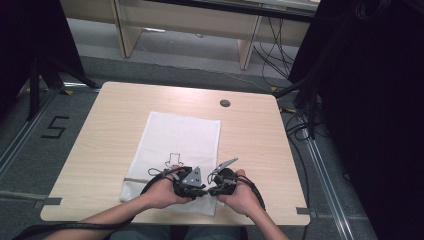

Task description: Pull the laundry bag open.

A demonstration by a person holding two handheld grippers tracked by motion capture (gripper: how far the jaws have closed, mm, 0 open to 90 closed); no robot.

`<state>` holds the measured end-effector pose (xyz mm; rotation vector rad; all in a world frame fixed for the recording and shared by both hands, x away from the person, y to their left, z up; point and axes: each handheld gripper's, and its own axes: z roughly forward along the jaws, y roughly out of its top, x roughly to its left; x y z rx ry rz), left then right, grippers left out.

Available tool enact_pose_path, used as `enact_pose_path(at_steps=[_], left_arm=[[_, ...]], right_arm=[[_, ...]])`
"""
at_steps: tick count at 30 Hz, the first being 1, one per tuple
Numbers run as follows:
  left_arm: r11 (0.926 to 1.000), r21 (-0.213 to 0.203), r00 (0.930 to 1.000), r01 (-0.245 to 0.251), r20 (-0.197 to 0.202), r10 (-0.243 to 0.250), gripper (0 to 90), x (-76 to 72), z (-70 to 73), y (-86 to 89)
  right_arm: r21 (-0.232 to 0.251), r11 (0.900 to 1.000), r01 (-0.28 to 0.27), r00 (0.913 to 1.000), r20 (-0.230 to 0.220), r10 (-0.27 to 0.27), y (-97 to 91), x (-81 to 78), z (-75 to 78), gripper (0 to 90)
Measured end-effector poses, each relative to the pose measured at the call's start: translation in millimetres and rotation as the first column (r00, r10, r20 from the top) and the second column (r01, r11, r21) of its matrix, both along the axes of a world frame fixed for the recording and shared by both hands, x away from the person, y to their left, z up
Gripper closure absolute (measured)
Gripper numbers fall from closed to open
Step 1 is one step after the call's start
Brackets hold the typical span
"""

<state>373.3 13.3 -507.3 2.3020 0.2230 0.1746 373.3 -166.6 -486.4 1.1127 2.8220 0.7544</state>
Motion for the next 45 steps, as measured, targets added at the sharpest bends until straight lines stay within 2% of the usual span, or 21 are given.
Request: enact_pose_path(at_steps=[1, 7, 14, 24, 31, 32, 33, 37, 38, 40, 41, 44, 45], left_arm=[[1.0, 0.0, 1.0, 0.003, 0.006, -0.003, 76.5, -0.5, 0.0, -0.2], [1.0, 0.003, 0.9999, 0.009, 0.008, -0.009, 80.5, -1.2, 1.2, -0.3], [0.9998, -0.016, 0.9994, -0.013, -0.034, 0.013, 80.7, -0.8, -1.3, -0.4], [0.9996, -0.021, 0.999, -0.021, -0.04, 0.02, 81.6, -1.8, -3.7, -1.4], [0.999, -0.018, 0.9975, -0.042, -0.059, 0.041, 81.9, -2.5, -1.9, -1.5], [0.9992, -0.011, 0.9978, -0.038, -0.056, 0.037, 81.9, -2.2, -1.3, -1.3], [0.9993, -0.007, 0.9977, -0.037, -0.057, 0.037, 81.9, -2.1, -0.8, -1.3], [0.9992, 0.001, 0.9977, -0.041, -0.054, 0.041, 82.0, -2.9, 0.7, -1.2], [0.9987, -0.014, 0.997, -0.048, -0.062, 0.047, 82.0, -4.0, 0.3, -2.1], [0.9989, -0.013, 0.9973, -0.045, -0.058, 0.044, 82.0, -4.0, 1.1, -2.0], [0.9993, 0.004, 0.9982, -0.037, -0.048, 0.037, 82.1, -3.2, 2.1, -1.2], [0.9993, 0.001, 0.9979, -0.037, -0.052, 0.037, 82.1, -3.4, 2.7, -0.7], [0.9996, 0.007, 0.9989, -0.029, -0.038, 0.029, 82.1, -2.5, 4.0, 0.4]], right_arm=[[0.002, 0.9999, 0.016, 0.9998, -0.013, -0.016, 0.6, -1.2, 0.4, 90.0], [0.0, 0.9999, 0.011, 0.9999, -0.008, -0.011, -0.1, -0.1, 0.1, 90.0], [0.001, 0.9999, 0.012, 0.9999, -0.008, -0.012, -0.1, 0.0, 0.0, 90.0], [0.005, 0.9998, 0.019, 0.9997, -0.013, -0.018, 0.1, -0.3, -0.1, 90.0], [0.003, 1.0, -0.009, 1.0, 0.002, 0.009, -0.4, 1.3, -0.7, 90.0], [0.001, 0.9999, -0.013, 0.9999, 0.004, 0.013, -0.2, 1.2, -0.6, 90.0], [0.0, 0.9999, 0.012, 0.9997, -0.02, -0.012, 1.0, -1.0, 0.4, 90.0], [-0.014, 0.9999, -0.001, 1.0, 0.002, 0.001, 1.9, -0.8, 0.4, 90.0], [-0.02, 0.9998, -0.002, 1.0, -0.002, 0.002, 2.2, -1.1, 0.7, 90.0], [-0.019, 0.9998, -0.006, 1.0, -0.001, 0.006, 2.2, -1.0, 0.7, 90.0], [-0.019, 0.9998, -0.006, 1.0, 0.001, 0.006, 2.1, -1.0, 0.6, 90.0], [-0.024, 0.9996, -0.013, 0.9999, 0.006, 0.013, 2.3, -0.8, 0.6, 90.0], [-0.027, 0.9995, -0.013, 0.9999, 0.005, 0.013, 2.6, -0.9, 0.8, 90.0]])
